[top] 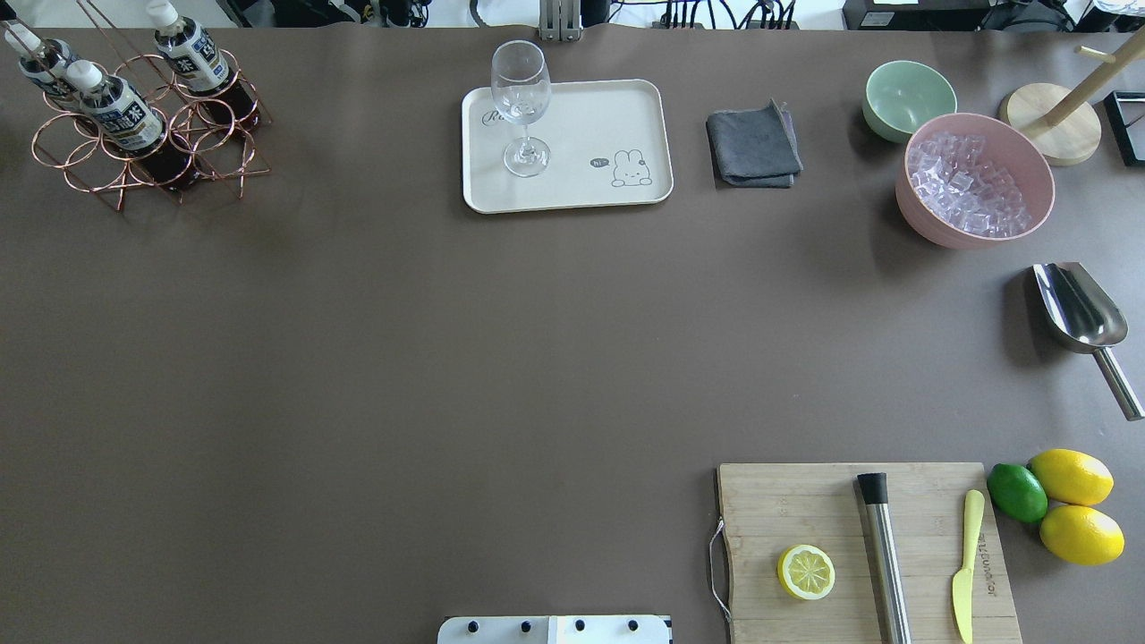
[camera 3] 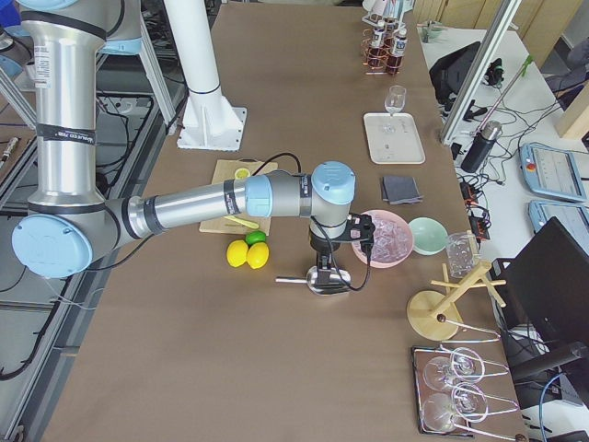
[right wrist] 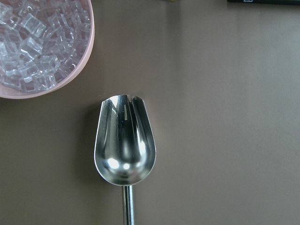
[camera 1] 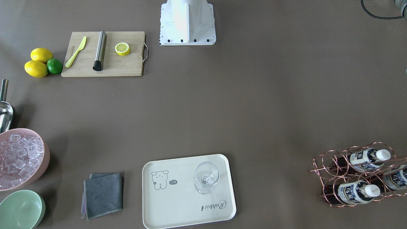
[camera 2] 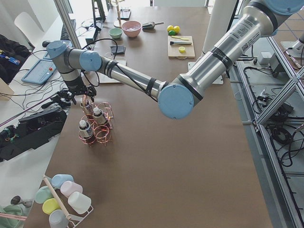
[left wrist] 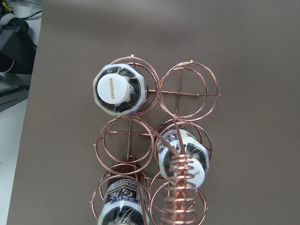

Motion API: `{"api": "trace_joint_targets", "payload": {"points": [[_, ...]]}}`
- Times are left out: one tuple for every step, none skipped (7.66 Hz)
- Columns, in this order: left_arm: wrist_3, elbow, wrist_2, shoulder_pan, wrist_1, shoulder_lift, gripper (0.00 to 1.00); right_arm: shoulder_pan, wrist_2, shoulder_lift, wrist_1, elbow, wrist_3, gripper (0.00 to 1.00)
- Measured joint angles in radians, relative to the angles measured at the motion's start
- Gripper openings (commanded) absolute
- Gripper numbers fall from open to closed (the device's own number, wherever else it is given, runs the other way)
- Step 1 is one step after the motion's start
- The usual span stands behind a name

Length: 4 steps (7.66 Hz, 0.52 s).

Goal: Take tea from basket to plate

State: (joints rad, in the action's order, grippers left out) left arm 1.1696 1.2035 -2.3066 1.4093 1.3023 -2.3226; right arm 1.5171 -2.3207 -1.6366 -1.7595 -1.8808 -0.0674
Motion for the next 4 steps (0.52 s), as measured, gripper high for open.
{"api": "trace_joint_targets", "payload": {"points": [[0.0,0.0,-0.002,0.0,-0.001,0.002,0.98,0.0,0.0,0.0,0.0,0.0,0.0,1.0],[0.001,-0.001,-0.003,0.0,-0.001,0.002,0.98,0.0,0.0,0.0,0.0,0.0,0.0,1.0],[0.0,0.001,-0.003,-0.001,-0.002,0.001,0.97,0.0,-0.001,0.0,0.0,0.0,0.0,1.0],[0.0,0.002,-0.002,-0.001,-0.003,-0.002,0.92,0.0,-0.001,-0.001,0.0,0.0,0.0,1.0]]}}
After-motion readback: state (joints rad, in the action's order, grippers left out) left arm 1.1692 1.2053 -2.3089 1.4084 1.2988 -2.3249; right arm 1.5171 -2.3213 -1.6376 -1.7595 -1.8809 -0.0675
